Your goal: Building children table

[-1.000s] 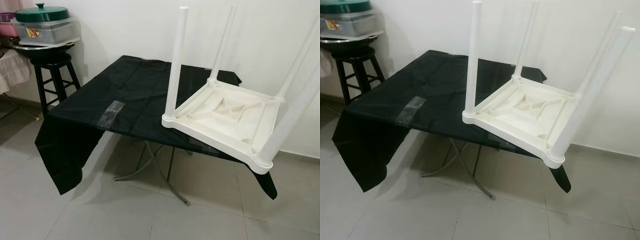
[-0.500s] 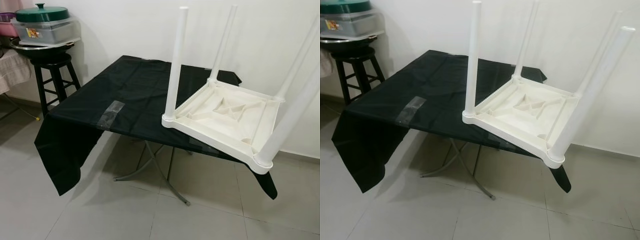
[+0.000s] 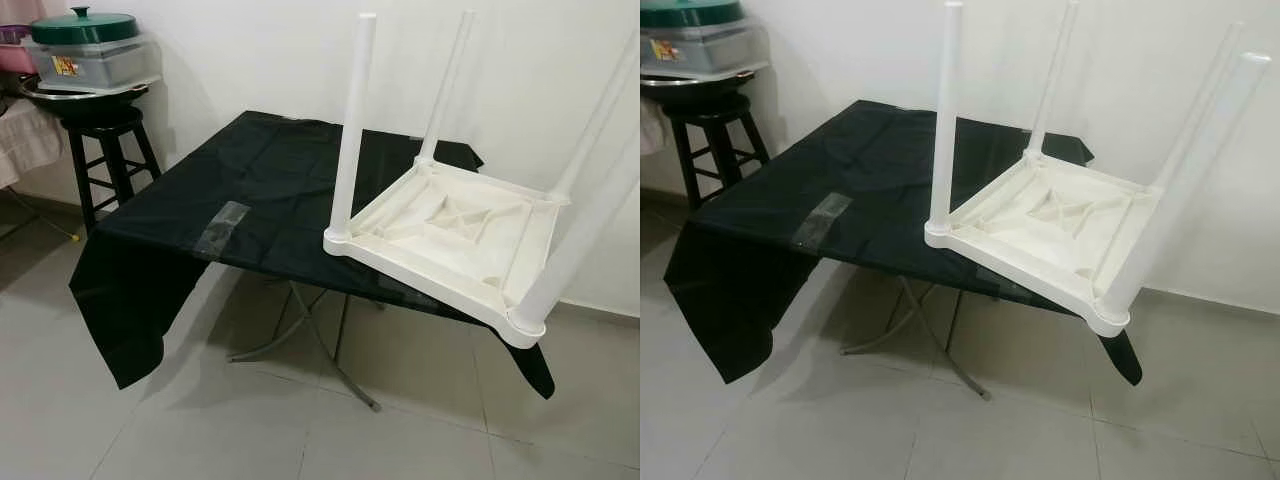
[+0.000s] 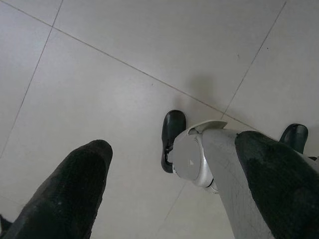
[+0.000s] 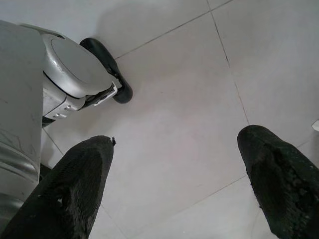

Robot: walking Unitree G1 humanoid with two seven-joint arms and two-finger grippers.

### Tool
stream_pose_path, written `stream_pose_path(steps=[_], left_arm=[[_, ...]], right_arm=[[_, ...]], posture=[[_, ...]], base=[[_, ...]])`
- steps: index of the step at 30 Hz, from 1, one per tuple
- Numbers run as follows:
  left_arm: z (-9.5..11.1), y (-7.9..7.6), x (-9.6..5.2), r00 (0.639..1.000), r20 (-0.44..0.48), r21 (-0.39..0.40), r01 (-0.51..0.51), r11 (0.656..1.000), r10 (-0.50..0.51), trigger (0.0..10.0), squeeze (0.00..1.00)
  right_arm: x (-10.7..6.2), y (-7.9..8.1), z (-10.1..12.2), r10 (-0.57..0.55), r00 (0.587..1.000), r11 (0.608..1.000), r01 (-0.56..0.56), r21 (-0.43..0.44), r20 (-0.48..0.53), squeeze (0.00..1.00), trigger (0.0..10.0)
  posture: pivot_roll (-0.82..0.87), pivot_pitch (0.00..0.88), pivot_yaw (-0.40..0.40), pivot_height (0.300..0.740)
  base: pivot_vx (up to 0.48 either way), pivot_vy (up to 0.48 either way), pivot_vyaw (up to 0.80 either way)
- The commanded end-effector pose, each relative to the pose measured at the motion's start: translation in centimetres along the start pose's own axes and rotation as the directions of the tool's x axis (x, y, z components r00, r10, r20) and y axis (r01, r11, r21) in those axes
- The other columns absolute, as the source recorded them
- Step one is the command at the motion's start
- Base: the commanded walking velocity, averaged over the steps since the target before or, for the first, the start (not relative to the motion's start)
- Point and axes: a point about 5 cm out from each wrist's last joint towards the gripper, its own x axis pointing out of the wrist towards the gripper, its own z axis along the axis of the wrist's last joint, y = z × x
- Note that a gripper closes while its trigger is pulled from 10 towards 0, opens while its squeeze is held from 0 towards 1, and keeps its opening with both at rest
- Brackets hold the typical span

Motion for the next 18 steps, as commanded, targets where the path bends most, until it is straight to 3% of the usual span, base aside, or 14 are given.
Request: stream_pose_path(steps=[1, 18], left_arm=[[-0.41, -0.22, 0.0, 1.0, -0.016, 0.001, 0.008, 1.0, -0.008, 10.0, 0.0], [-0.4, -0.24, 0.0, 1.0, -0.015, 0.001, 0.009, 1.0, -0.009, 10.0, 0.0]], right_arm=[[-3.46, 8.14, 17.33, 0.286, 0.909, 0.714, 0.01, -0.7, 0.305, 0.0, 10.0], [-3.47, 8.14, 17.34, 0.286, 0.909, 0.712, 0.01, -0.702, 0.304, 0.0, 10.0]], posture=[[0.07, 0.0, -0.089, 0.74], [0.07, 0.0, -0.089, 0.74]], base=[[0.0, 0.0, 0.0], [0.0, 0.0, 0.0]])
